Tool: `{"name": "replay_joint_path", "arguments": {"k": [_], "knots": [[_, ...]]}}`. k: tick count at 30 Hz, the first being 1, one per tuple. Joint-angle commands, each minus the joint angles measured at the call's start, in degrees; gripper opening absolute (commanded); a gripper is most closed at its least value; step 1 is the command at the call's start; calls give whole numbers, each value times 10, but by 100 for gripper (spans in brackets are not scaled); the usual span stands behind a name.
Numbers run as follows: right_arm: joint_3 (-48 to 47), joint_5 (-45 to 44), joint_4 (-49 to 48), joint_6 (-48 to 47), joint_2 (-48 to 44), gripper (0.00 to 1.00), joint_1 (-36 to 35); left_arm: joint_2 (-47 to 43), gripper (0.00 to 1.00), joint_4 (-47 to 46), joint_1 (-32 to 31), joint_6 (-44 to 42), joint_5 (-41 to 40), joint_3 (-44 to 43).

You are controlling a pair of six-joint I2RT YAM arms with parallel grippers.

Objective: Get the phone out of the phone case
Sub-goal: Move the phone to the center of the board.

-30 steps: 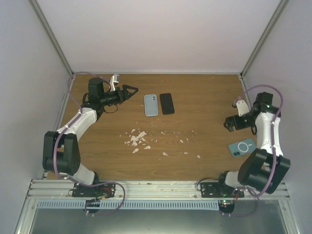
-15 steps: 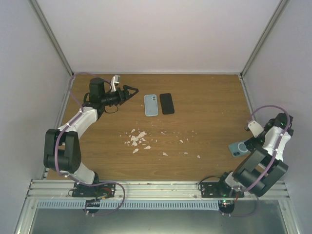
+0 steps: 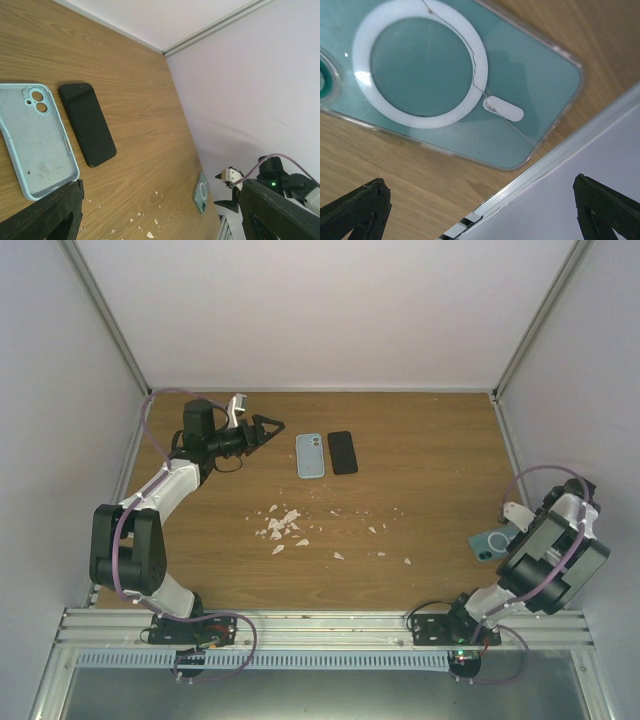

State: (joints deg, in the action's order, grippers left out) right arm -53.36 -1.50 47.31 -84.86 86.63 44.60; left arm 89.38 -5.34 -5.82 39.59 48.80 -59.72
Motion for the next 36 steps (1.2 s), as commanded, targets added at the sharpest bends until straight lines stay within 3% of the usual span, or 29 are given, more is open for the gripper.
{"name": "replay_joint_path", "arguments": {"k": [1, 13, 30, 36], "knots": [[12, -43, -47, -58, 33, 100, 6, -16, 85, -30, 3, -4, 13, -4], [32, -50, -94, -71, 79, 99, 0, -5, 85, -36, 4, 7, 17, -9], [25, 12, 9, 39, 117, 87, -97, -22, 84, -40, 1, -2, 15, 1], [34, 92, 5, 125, 87, 86, -169, -25, 85, -40, 2, -1, 11, 2]]}}
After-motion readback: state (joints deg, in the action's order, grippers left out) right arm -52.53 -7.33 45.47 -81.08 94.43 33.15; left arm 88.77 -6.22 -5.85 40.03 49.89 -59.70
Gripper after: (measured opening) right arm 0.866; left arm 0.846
